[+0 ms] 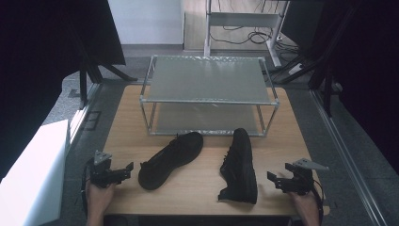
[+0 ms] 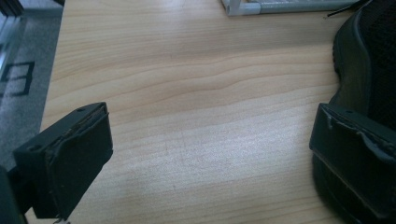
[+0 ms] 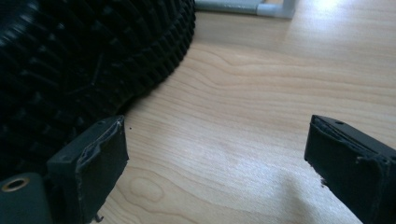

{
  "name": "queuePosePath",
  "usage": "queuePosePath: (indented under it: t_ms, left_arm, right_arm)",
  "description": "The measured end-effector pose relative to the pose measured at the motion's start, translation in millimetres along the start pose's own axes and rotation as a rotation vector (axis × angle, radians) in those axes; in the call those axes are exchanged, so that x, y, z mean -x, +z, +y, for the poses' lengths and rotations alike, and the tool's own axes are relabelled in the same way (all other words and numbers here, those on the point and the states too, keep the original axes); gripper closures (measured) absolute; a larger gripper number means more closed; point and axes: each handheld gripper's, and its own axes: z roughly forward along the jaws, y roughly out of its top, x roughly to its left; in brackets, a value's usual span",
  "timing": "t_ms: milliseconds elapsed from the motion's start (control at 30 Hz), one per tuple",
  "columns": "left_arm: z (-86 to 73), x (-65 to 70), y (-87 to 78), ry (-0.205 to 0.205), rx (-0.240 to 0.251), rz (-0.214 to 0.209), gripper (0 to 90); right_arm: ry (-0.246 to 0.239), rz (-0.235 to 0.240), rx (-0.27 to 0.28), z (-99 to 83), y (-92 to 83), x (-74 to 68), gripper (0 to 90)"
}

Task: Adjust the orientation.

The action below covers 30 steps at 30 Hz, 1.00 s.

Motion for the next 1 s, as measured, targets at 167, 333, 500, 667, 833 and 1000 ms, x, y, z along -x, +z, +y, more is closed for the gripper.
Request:
queuePosePath:
  t_ms: [167, 333, 500, 667, 833, 1000]
  left_arm:
    - [2.5, 2.2, 0.2, 0.01, 0.001, 0.013, 0.0]
    - [2.3, 2.4, 6.5, 0.028, -0.015, 0.024, 0.0]
    - [2.9, 4.6, 11.3, 0.044, -0.029, 0.024, 0.0]
    - [1.8, 10.3, 16.5, 0.071, -0.06, 0.008, 0.0]
    - [1.1, 17.3, 17.9, 0.109, -0.075, 0.001, 0.7]
    - [-1.4, 21.0, 15.2, 0.126, -0.082, -0.024, 0.9]
  right_arm:
    - [0.0, 0.004, -0.005, 0.0, 1.2, -0.8, 6.2]
    - [0.002, 0.007, -0.005, 0.0, 1.4, -1.2, 6.6]
    - [0.003, 0.009, -0.005, -0.2, 2.3, -1.6, 7.1]
    - [0.003, 0.011, -0.007, -0.1, 2.4, -2.2, 7.7]
    - [0.007, 0.014, -0.003, -0.1, 2.2, -2.0, 7.9]
    - [0.009, 0.018, 0.0, 0.0, 1.5, -1.1, 8.2]
